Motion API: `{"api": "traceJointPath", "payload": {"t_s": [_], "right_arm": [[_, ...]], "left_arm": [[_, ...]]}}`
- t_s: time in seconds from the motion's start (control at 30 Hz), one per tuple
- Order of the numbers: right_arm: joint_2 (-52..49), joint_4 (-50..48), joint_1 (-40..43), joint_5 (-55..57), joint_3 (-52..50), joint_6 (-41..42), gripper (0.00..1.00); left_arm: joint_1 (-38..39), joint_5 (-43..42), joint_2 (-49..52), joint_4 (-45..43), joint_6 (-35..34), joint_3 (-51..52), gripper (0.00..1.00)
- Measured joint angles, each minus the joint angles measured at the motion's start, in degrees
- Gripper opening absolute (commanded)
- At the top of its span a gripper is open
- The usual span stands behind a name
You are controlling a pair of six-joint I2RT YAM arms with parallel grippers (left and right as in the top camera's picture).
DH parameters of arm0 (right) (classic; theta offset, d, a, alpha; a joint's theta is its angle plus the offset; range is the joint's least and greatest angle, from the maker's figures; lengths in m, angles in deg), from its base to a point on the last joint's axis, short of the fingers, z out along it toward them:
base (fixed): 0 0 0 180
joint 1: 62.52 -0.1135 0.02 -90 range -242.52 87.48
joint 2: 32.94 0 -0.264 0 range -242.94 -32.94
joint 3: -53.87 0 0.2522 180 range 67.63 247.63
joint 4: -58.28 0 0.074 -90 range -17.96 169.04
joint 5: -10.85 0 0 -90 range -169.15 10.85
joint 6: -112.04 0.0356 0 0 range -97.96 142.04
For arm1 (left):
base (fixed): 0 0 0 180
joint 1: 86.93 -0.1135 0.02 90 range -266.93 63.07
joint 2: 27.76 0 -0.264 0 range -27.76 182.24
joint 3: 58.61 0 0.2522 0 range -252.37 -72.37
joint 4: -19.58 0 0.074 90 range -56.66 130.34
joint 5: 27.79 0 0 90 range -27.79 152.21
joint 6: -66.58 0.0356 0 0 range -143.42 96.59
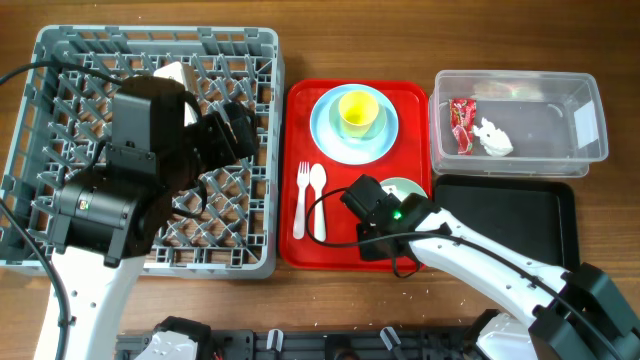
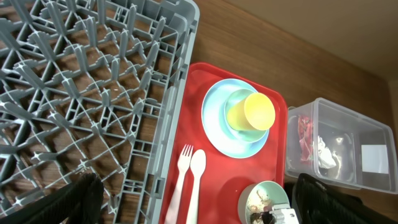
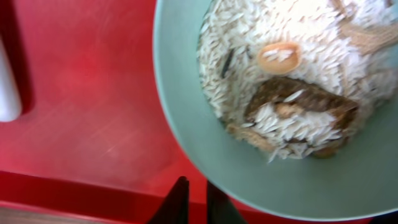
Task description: Sort waste into correct bins and load items into the dishwasher rack
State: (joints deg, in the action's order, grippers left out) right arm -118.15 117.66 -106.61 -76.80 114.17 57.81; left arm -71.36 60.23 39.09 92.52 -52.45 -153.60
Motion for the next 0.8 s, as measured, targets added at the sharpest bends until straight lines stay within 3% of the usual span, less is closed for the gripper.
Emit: {"api": "traceJointPath", "payload": {"t_s": [0.17, 0.2, 0.23, 0.27, 0.47, 0.8], "right_arm": [[0.0, -1.14, 0.0, -13.16, 2.03, -4.5, 0.15], [0.0, -1.77, 0.0, -14.49, 3.82, -5.2, 0.21], [0.0, -2.64, 0.0, -14.62, 5.79, -5.86, 0.38], [0.0, -3.78, 0.0, -13.73, 6.51, -6.03, 0.41], [0.0, -4.61, 0.04, 2.38, 6.97, -1.22, 0.4], [-3.21, -9.94, 0.04, 9.29, 4.13, 1.4, 0.31]], "left_arm": [[0.0, 0.0, 0.0, 0.0, 0.0, 0.0, 1.0], [0.0, 0.0, 0.0, 0.0, 0.0, 0.0, 1.0], [0.0, 0.0, 0.0, 0.0, 0.0, 0.0, 1.0], [0.0, 0.0, 0.0, -0.02, 0.0, 0.0, 1.0], [0.0, 0.0, 0.0, 0.0, 0.0, 0.0, 1.0], [0.0, 0.0, 0.0, 0.0, 0.0, 0.0, 1.0]]}}
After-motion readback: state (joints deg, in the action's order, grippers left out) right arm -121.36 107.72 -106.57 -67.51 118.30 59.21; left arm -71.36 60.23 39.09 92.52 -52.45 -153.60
